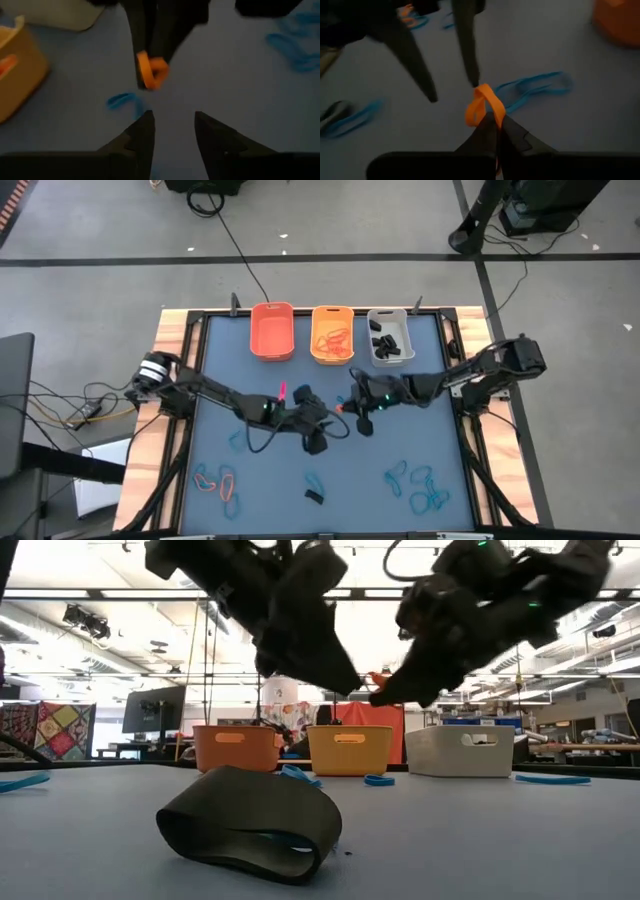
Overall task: Sort rubber bands into baskets
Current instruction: Put the orange rubber band into the yellow bin
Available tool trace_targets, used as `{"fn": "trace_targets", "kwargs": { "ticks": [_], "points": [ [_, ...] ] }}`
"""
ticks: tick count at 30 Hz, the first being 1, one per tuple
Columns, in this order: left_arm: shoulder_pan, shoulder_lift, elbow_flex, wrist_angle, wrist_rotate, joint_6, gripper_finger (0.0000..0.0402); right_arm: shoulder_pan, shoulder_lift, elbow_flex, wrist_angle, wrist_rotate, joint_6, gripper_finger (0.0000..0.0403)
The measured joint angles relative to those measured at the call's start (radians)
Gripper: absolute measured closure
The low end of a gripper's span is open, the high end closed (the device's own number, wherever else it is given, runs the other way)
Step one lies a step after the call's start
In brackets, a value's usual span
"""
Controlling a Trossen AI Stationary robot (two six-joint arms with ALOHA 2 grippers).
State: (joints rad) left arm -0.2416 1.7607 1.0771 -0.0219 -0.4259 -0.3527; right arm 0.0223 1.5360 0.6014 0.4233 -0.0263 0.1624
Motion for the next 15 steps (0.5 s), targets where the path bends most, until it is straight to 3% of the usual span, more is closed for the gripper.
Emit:
{"fn": "trace_targets", "kwargs": {
  "ticks": [7,15],
  "points": [
    [0.098,-0.011,-0.048,-0.076,0.006,0.056,0.0257,-0.201,0.0,0.127,-0.149,0.006,-0.16,0.0395],
    [0.254,-0.062,-0.182,-0.001,0.16,0.091,0.0257,-0.419,0.0,0.207,-0.164,0.035,-0.262,0.0395]
  ]
}}
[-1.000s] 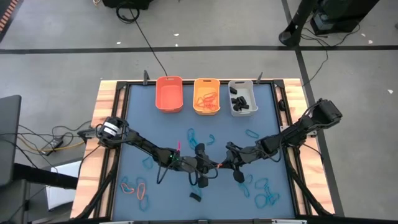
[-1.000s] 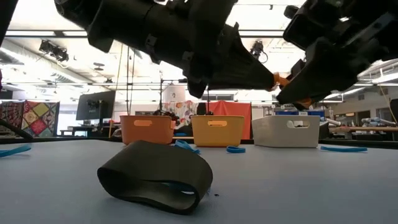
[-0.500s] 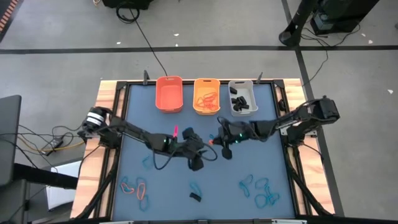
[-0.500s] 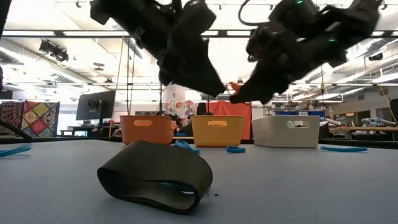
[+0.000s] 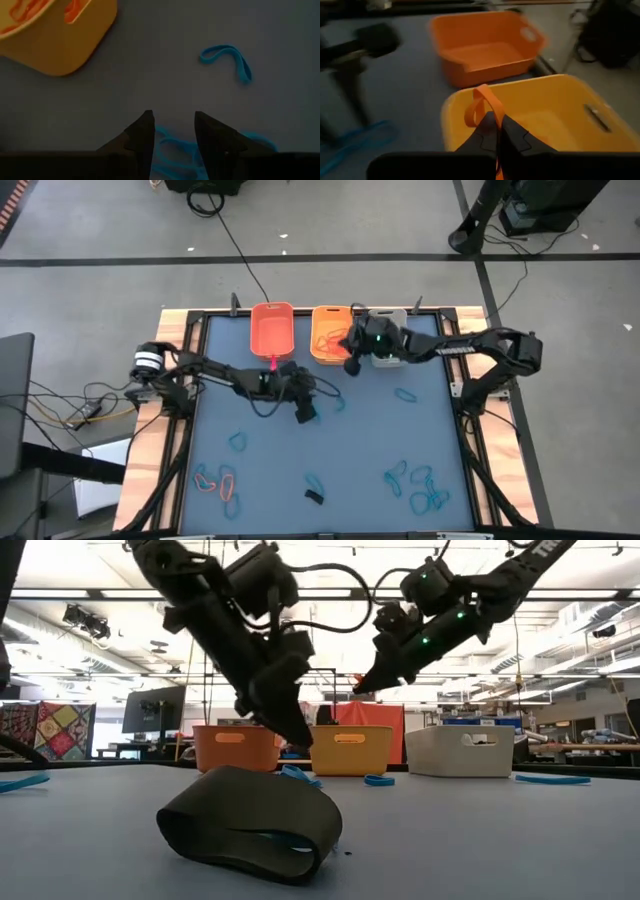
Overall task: Sort rubber bands into baskets
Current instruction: Put the orange rubber band into the yellow bin
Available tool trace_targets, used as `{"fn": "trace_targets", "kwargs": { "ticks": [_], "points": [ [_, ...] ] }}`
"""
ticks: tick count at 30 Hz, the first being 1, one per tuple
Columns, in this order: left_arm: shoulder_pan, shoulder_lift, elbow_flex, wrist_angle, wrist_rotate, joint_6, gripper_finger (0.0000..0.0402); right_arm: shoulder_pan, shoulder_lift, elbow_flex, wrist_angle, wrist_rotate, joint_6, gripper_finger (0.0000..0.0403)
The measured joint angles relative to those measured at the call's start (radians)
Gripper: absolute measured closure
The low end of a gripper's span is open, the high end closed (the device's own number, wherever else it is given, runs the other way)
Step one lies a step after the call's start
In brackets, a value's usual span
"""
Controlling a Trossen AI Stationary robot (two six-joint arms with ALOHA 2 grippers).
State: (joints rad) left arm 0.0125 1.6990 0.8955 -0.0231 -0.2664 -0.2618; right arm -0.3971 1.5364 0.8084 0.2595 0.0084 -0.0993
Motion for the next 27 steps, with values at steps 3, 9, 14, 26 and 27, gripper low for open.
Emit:
{"fn": "trace_targets", "kwargs": {
  "ticks": [3,9,14,26,27],
  "points": [
    [0.038,-0.047,-0.044,0.029,0.033,0.021,0.0257,-0.055,0.028,0.028,0.03,-0.027,0.004,0.0395],
    [0.087,-0.192,-0.139,0.018,0.043,0.009,0.0257,-0.092,0.187,0.118,0.031,-0.095,0.021,0.0393],
    [0.082,-0.32,-0.202,-0.076,0.048,-0.063,0.0257,-0.092,0.26,0.158,0.016,-0.077,0.047,0.0368],
    [-0.003,-0.493,-0.261,-0.414,0.063,-0.319,0.0257,-0.097,0.251,0.163,0.057,-0.088,0.028,0.0211],
    [-0.013,-0.5,-0.261,-0.451,0.063,-0.339,0.0257,-0.102,0.251,0.173,0.058,-0.088,0.032,0.0197]
  ]
}}
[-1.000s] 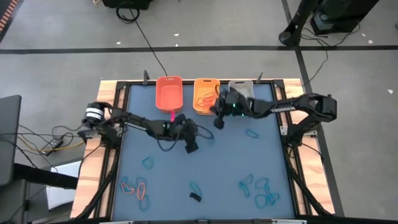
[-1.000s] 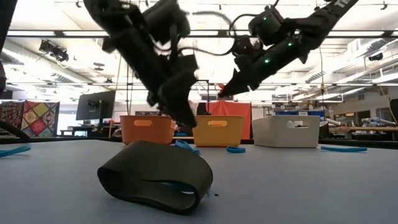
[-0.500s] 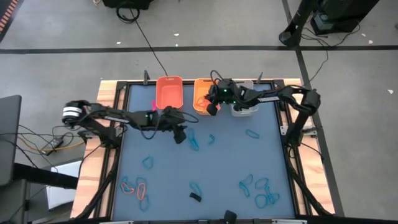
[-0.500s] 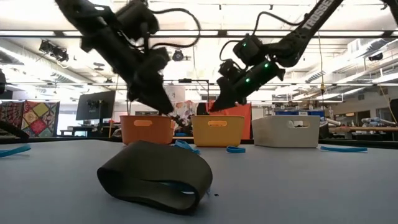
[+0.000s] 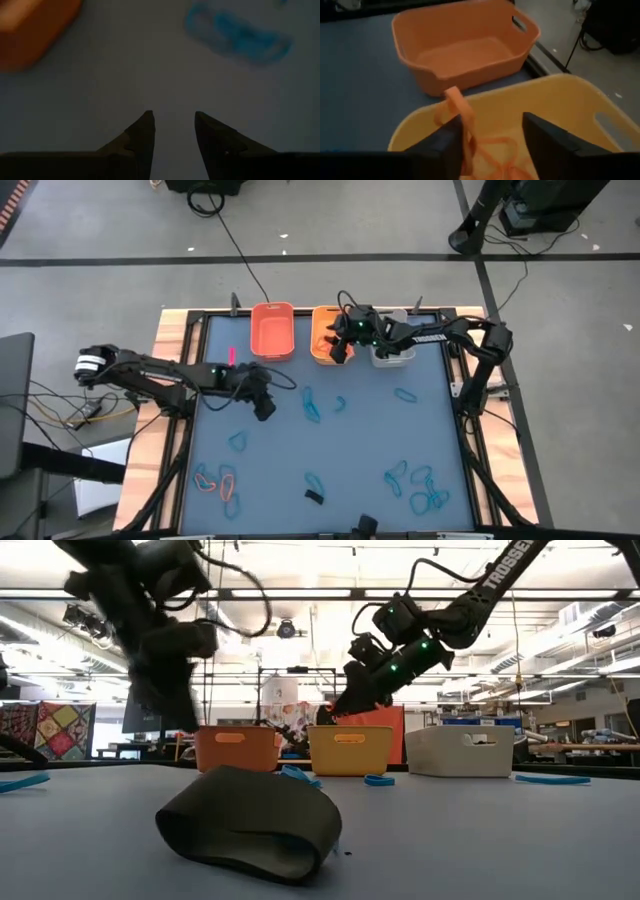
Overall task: Sort rubber bands into baskets
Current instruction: Put the orange rubber band into the yellow bin
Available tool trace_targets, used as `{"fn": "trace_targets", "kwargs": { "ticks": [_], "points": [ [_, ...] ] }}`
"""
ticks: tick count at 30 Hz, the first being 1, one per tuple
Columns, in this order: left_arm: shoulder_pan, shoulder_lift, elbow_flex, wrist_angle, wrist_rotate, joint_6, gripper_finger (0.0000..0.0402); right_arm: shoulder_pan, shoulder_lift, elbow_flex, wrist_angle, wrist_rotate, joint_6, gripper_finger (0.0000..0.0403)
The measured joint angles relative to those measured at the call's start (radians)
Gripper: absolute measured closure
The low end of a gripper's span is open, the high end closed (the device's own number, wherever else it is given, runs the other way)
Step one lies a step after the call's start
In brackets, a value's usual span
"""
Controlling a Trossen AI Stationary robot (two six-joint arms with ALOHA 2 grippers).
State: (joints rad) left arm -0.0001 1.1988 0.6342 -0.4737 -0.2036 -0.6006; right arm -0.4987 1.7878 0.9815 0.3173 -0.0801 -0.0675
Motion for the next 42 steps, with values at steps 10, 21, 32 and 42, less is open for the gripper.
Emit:
{"fn": "trace_targets", "kwargs": {
  "ticks": [10,21,32,42],
  "points": [
    [-0.168,-0.05,-0.001,-0.214,-0.052,-0.158,0.0257,-0.022,0.0,0.161,-0.364,-0.004,0.033,0.0118],
    [-0.303,-0.065,-0.001,-0.241,-0.069,-0.207,0.0257,-0.016,0.012,0.198,-0.394,-0.005,-0.246,0.0143],
    [-0.39,-0.065,0.0,-0.224,-0.066,-0.281,0.0257,-0.026,0.027,0.215,-0.465,-0.15,-0.039,0.0146],
    [-0.448,-0.065,0.0,-0.175,-0.117,-0.37,0.0257,-0.055,0.026,0.238,-0.573,-0.146,0.236,0.0147]
  ]
}}
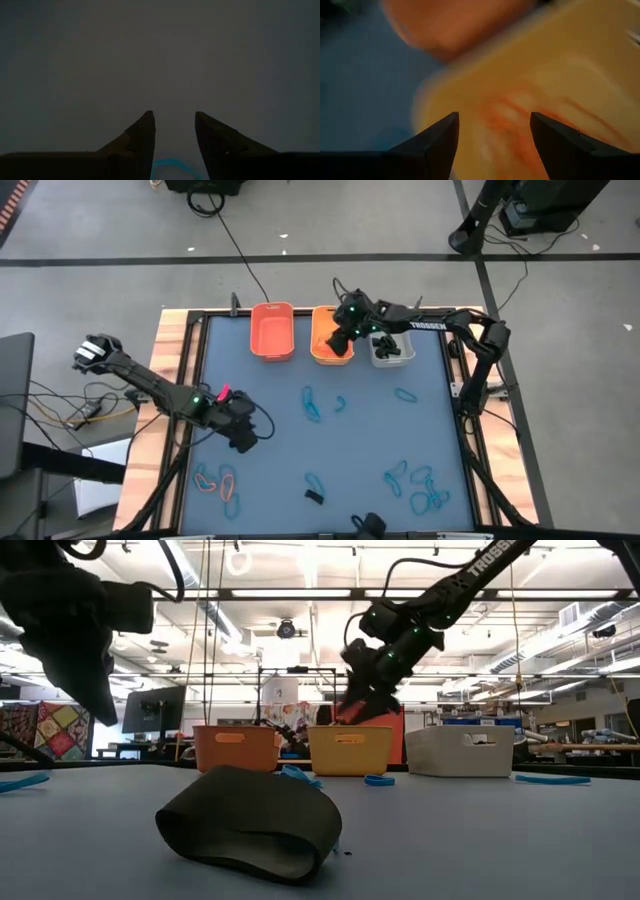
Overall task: Sort rubber bands into baskets
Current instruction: Put the orange rubber band into the yellow bin
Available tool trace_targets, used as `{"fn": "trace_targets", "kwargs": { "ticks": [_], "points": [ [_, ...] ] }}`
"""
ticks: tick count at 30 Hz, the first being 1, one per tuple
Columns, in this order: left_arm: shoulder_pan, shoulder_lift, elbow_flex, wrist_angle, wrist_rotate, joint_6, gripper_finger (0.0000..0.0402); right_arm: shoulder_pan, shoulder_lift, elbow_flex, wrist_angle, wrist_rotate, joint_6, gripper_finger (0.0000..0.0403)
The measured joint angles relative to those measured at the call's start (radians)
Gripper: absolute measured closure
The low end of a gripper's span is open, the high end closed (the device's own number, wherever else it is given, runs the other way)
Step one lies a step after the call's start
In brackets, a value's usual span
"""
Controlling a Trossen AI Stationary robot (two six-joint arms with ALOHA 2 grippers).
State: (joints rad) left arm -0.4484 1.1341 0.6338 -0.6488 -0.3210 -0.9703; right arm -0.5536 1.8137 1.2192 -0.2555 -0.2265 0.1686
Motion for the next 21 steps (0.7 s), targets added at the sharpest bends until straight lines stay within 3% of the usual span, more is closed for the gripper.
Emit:
{"fn": "trace_targets", "kwargs": {
  "ticks": [3,9,14,17,21],
  "points": [
    [-0.012,0.0,0.0,0.016,0.0,0.021,0.0257,0.012,0.0,0.013,-0.11,0.114,-0.116,0.0147],
    [-0.037,0.001,0.0,0.008,0.019,0.072,0.0257,0.078,-0.01,0.011,-0.082,0.012,-0.064,0.0147],
    [-0.065,0.001,0.0,-0.036,0.065,-0.008,0.0257,0.173,-0.048,0.009,-0.015,0.124,-0.063,0.0148],
    [-0.098,0.001,0.0,-0.071,0.154,-0.094,0.0257,0.243,-0.079,0.009,-0.002,0.198,-0.065,0.0152],
    [-0.17,0.001,0.0,-0.079,0.356,-0.221,0.0257,0.341,-0.108,0.009,-0.01,0.239,-0.067,0.0161]
  ]
}}
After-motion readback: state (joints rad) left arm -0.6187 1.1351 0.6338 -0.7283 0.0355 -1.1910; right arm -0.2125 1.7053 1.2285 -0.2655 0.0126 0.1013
